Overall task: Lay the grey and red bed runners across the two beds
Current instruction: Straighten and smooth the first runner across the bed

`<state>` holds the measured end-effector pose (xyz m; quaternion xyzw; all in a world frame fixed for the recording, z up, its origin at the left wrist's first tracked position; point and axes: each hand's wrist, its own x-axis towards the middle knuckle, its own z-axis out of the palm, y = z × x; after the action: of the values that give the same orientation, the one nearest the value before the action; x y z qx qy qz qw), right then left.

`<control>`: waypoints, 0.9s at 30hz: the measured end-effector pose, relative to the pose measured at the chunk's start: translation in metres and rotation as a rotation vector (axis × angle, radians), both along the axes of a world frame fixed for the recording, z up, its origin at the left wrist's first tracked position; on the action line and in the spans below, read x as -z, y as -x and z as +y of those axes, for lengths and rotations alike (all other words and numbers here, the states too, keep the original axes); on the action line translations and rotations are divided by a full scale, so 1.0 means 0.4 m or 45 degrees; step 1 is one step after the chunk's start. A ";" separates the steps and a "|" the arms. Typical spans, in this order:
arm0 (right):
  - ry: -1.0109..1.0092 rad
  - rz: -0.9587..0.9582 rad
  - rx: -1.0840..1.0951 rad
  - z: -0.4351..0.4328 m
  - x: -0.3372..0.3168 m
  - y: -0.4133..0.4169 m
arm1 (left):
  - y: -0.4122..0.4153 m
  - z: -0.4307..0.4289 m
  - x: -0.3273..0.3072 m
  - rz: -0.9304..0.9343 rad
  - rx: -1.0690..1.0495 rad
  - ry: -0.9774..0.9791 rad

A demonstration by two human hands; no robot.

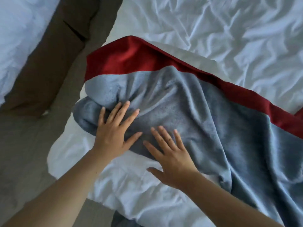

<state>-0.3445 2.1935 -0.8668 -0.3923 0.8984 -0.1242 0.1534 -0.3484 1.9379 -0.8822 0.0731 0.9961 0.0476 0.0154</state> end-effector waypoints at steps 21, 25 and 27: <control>-0.136 -0.425 -0.162 -0.246 -0.037 -0.174 | -0.296 -0.281 -0.021 0.312 -0.123 -0.197; 0.137 -0.309 -0.079 -0.313 -0.056 -0.161 | -0.342 -0.317 -0.016 0.137 -0.027 -0.269; 0.201 -0.283 -0.066 -0.376 -0.072 -0.125 | -0.342 -0.339 -0.022 0.109 -0.203 -0.451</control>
<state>-0.2946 2.0433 -0.8380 -0.4100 0.8529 -0.2332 0.2238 -0.2114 1.8023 -0.8732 -0.0026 0.9745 0.2201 -0.0440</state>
